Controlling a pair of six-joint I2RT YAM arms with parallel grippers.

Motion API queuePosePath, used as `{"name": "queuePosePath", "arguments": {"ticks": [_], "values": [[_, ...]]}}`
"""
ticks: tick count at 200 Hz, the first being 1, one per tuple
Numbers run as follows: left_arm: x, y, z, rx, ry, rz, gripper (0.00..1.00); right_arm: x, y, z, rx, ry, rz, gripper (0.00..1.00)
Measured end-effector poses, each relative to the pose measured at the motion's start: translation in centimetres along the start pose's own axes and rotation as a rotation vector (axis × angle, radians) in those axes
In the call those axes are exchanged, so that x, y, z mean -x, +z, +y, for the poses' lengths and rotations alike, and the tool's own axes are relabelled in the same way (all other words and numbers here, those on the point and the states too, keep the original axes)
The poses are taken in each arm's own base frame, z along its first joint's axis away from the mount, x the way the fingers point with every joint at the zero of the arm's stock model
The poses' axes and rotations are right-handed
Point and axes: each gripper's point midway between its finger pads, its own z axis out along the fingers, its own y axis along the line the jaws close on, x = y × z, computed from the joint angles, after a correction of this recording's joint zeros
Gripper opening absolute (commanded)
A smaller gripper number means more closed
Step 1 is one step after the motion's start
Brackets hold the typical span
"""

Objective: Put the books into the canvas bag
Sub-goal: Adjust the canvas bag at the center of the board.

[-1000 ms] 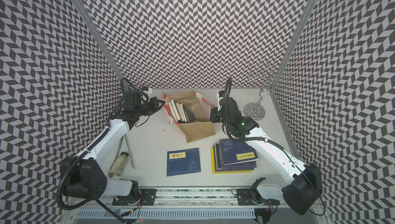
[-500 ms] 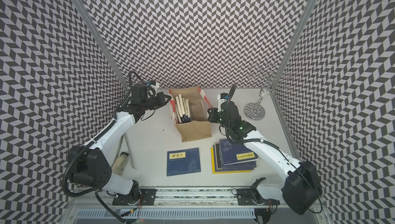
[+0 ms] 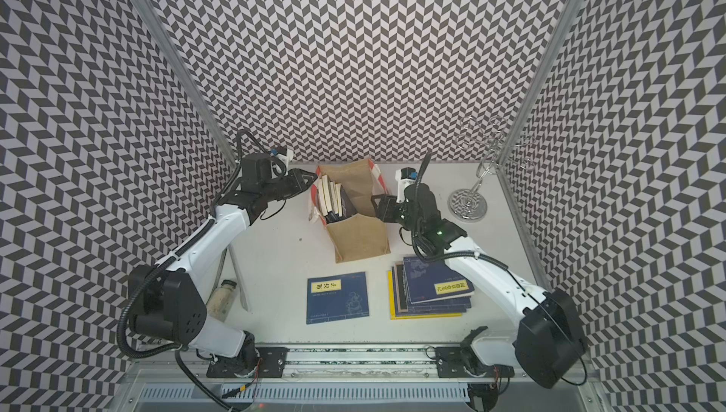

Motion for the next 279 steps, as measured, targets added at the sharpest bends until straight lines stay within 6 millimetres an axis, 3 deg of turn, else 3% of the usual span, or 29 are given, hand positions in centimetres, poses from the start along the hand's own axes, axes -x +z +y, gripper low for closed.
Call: {"name": "queuePosePath", "arguments": {"ticks": [18, 52, 75, 129, 162, 199, 224, 249, 279], "values": [[0.1, 0.0, -0.2, -0.007, 0.005, -0.003, 0.41, 0.4, 0.3, 0.1, -0.004, -0.012, -0.004, 0.62], [0.3, -0.6, -0.7, -0.017, 0.013, -0.018, 0.64, 1.1, 0.3, -0.3, -0.041, -0.038, -0.025, 0.67], [0.8, -1.6, -1.0, -0.020, 0.018, -0.040, 0.73, 1.6, 0.5, -1.0, -0.081, -0.055, -0.036, 0.69], [3.3, -4.9, -1.1, -0.010, 0.035, -0.134, 0.75, 2.1, 1.6, -2.9, -0.140, -0.080, -0.032, 0.70], [2.6, -5.3, 1.0, 0.044, 0.008, -0.126, 0.74, 2.1, 2.0, -3.1, -0.148, -0.088, -0.027, 0.70], [-0.3, -5.2, 5.3, 0.154, -0.054, -0.063, 0.66, 2.2, 2.3, -3.7, -0.161, -0.095, -0.025, 0.70], [-1.7, -5.2, 6.5, 0.176, -0.072, -0.034, 0.54, 2.3, 2.4, -4.2, -0.171, -0.092, -0.025, 0.70], [-2.5, -4.6, 5.8, 0.157, -0.061, -0.012, 0.36, 2.3, 2.4, -4.4, -0.177, -0.090, -0.025, 0.70], [-3.6, -3.5, 3.2, 0.099, -0.018, 0.015, 0.16, 2.4, 2.4, -4.6, -0.182, -0.088, -0.026, 0.70]]}}
